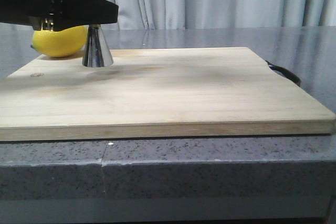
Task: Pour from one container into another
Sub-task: 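Tilt the beaker with the right gripper, pouring liquid into the jigger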
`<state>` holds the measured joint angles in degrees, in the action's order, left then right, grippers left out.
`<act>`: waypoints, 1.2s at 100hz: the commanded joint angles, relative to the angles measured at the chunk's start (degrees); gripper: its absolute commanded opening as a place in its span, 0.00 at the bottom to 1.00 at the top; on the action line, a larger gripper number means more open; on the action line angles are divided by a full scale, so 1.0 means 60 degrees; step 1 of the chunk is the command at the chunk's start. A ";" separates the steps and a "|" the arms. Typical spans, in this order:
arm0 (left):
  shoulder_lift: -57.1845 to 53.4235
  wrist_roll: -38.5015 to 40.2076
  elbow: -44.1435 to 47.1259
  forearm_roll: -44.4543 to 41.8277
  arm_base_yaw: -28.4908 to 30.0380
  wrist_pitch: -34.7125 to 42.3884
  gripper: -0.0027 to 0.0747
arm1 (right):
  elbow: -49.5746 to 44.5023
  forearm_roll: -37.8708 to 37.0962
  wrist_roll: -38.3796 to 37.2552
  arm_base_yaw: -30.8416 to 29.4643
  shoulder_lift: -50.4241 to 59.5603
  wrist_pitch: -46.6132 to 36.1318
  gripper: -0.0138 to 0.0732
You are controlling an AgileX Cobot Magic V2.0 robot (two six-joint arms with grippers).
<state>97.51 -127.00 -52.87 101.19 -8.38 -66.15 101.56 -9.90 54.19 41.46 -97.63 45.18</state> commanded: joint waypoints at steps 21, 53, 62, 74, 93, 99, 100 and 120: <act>-0.0455 0.0069 -0.0261 0.0698 -0.0052 -0.1098 0.33 | 0.0357 -0.0480 0.0365 0.0016 0.0456 -0.0711 0.50; -0.0455 0.0069 -0.0261 0.0698 -0.0052 -0.1098 0.33 | 0.0357 -0.0649 0.0583 0.0016 0.0456 -0.0711 0.50; -0.0455 0.0069 -0.0261 0.0698 -0.0052 -0.1098 0.33 | 0.0357 -0.0669 0.0647 0.0016 0.0456 -0.0751 0.50; -0.0455 0.0069 -0.0261 0.0698 -0.0052 -0.1098 0.33 | 0.0357 -0.0751 0.0647 0.0016 0.0456 -0.0831 0.50; -0.0455 0.0069 -0.0261 0.0698 -0.0052 -0.1098 0.33 | 0.0357 -0.0973 0.0647 0.0016 0.0456 -0.1033 0.50; -0.0455 0.0069 -0.0261 0.0698 -0.0052 -0.1098 0.33 | 0.0357 -0.1025 0.0653 0.0016 0.0456 -0.1057 0.50; -0.0455 0.0069 -0.0261 0.0698 -0.0052 -0.1098 0.33 | 0.0357 -0.1041 0.0672 0.0016 0.0456 -0.1075 0.50; -0.0455 0.0069 -0.0261 0.0698 -0.0052 -0.1098 0.33 | 0.0357 -0.1041 0.1098 0.0016 0.0456 -0.1071 0.50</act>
<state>97.51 -127.00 -52.87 101.11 -8.38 -66.15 101.56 -14.59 59.43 41.46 -97.63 42.96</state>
